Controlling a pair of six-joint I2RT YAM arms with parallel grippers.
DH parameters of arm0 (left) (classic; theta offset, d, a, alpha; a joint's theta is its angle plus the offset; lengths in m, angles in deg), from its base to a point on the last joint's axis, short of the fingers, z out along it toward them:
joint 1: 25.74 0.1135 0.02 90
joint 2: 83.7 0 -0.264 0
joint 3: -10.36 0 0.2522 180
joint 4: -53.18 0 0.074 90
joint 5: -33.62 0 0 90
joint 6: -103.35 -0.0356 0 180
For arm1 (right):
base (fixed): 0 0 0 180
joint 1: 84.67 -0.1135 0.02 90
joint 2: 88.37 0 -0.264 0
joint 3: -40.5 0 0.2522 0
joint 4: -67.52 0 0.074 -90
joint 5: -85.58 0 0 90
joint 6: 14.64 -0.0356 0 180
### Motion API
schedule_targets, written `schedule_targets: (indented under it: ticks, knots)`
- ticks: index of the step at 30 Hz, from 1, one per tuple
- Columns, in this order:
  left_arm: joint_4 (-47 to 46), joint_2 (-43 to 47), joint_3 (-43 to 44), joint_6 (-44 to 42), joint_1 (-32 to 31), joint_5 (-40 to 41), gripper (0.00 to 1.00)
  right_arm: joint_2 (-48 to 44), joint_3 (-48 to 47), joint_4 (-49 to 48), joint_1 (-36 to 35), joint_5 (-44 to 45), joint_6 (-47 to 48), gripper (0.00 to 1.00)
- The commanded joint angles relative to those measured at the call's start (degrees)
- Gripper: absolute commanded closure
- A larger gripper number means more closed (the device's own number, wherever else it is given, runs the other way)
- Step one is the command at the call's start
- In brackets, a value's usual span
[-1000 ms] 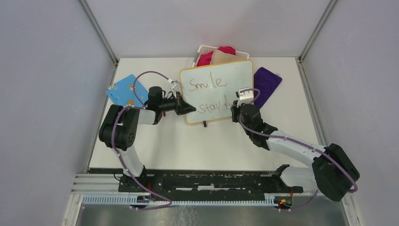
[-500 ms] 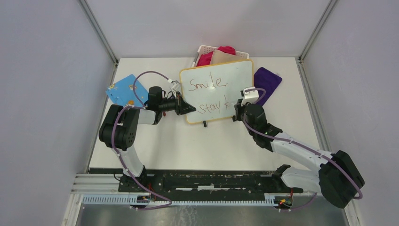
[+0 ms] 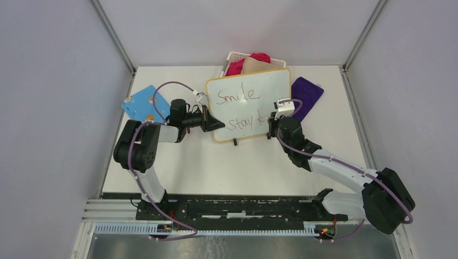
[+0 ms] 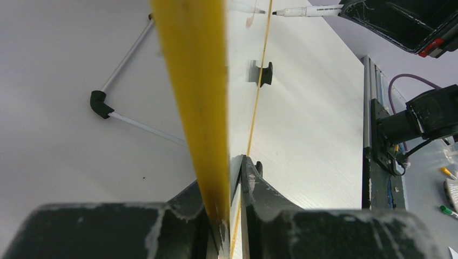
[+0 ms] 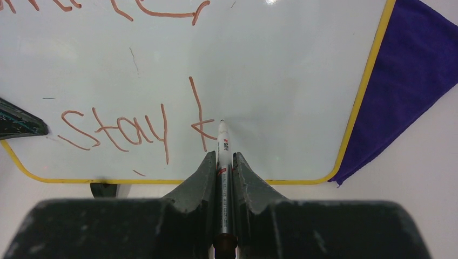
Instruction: Write a sentence on the whiteboard
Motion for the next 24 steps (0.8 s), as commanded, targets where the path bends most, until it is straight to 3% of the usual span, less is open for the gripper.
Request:
schedule_targets:
  ticks: [1, 24]
  knots:
    - [9.63, -3.14, -1.15, -5.1, -1.73, 7.98, 0.98, 0.89, -2.6, -2.94, 0.54, 0.62, 0.45, 1.0]
    - [9.64, -3.13, -1.14, -5.14, -1.68, 7.95, 0.98, 0.33, 3.93, -3.44, 0.79, -0.94, -1.46, 1.0]
